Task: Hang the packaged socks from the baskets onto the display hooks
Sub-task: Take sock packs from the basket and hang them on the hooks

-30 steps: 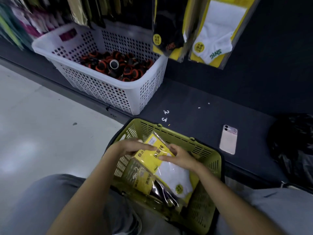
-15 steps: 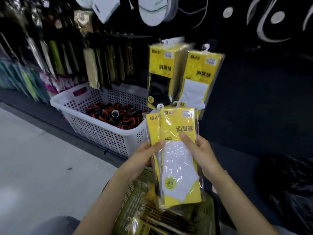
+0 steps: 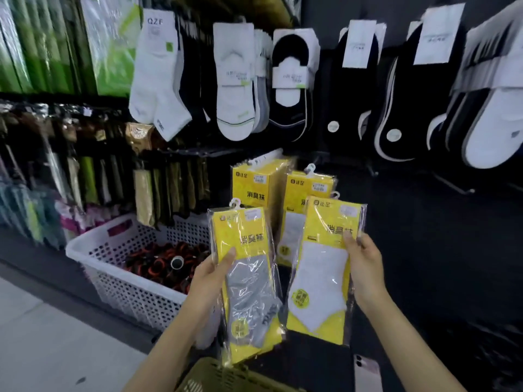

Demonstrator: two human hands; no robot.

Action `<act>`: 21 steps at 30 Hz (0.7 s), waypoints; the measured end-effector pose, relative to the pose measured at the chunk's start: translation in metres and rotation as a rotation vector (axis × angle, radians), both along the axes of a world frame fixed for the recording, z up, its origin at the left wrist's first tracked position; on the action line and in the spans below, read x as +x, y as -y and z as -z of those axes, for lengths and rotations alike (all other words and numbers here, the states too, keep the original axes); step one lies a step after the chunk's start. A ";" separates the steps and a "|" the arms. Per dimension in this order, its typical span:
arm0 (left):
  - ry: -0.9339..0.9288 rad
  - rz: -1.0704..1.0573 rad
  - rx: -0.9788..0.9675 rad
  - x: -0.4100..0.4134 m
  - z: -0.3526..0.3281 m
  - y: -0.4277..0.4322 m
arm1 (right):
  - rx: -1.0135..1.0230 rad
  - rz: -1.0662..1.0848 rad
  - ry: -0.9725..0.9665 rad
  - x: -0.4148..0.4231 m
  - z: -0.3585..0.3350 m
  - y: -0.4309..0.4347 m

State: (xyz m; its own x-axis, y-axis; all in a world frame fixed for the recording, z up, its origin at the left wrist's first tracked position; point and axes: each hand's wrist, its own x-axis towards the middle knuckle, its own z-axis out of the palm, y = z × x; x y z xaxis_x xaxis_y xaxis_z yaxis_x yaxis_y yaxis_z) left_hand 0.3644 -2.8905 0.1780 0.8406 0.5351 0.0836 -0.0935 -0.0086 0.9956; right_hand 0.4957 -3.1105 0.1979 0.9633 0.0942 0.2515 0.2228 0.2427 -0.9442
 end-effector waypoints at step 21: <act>0.110 -0.105 0.038 0.042 -0.032 -0.033 | -0.313 0.298 0.029 0.102 -0.011 -0.062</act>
